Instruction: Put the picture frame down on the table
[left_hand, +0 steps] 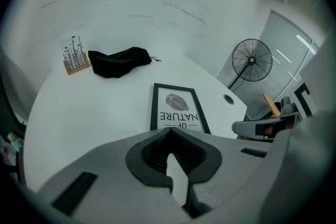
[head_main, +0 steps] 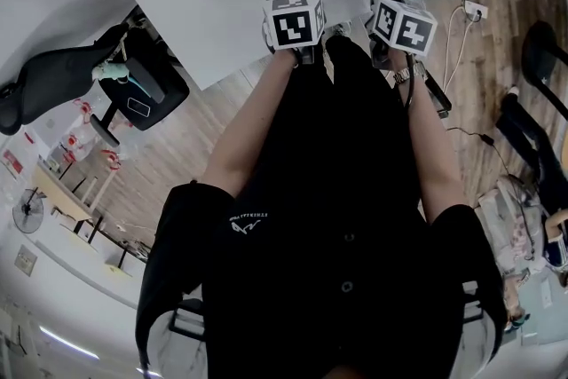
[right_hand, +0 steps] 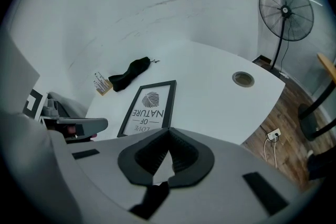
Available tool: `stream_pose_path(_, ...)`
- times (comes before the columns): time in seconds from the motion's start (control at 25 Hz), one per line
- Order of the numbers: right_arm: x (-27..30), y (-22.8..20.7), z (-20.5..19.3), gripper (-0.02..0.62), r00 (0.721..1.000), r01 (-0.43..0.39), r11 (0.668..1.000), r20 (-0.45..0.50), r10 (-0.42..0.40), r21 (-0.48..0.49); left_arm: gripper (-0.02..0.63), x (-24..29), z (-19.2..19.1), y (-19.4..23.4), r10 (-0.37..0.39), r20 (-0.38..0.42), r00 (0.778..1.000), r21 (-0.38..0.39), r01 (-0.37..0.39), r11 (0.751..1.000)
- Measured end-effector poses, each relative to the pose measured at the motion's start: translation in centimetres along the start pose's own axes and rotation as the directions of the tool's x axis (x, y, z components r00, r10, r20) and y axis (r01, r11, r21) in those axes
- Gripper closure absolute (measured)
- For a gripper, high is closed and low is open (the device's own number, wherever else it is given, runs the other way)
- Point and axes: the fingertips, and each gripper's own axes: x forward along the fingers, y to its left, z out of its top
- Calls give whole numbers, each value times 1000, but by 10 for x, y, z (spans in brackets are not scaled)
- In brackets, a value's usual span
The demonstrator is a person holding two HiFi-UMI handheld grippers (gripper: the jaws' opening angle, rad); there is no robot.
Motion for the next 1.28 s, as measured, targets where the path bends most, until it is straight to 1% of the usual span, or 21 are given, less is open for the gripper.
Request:
stream_pose_path(0.32,-34,9,0,595,997,-64,997,49,67,-50,599,-37,-2,-23,-8,82,997,12,8,1000)
stream_pose_path(0.6,-61,22,1,597,989,-110,985,89,122,-130,598,-75,8,-43,-36,190,981,33,31,999)
stream_pose_path(0.72,-71,32,2,597,981,-145,977,109,163,-155,599,-90,12,-54,-71,243,968,36,64,997)
stream_pose_path(0.96,-104,51,5,596,958,-196,952,161,238,-237,598,-119,11,-73,-101,320,942,47,90,995)
stream_pose_path(1.16,-138,65,18,595,934,-207,924,218,285,-322,598,-148,17,-92,-143,392,909,88,117,989)
stream_pose_path(1.28,-157,68,26,597,919,-208,918,254,302,-339,599,-165,27,-102,-153,437,886,123,109,986)
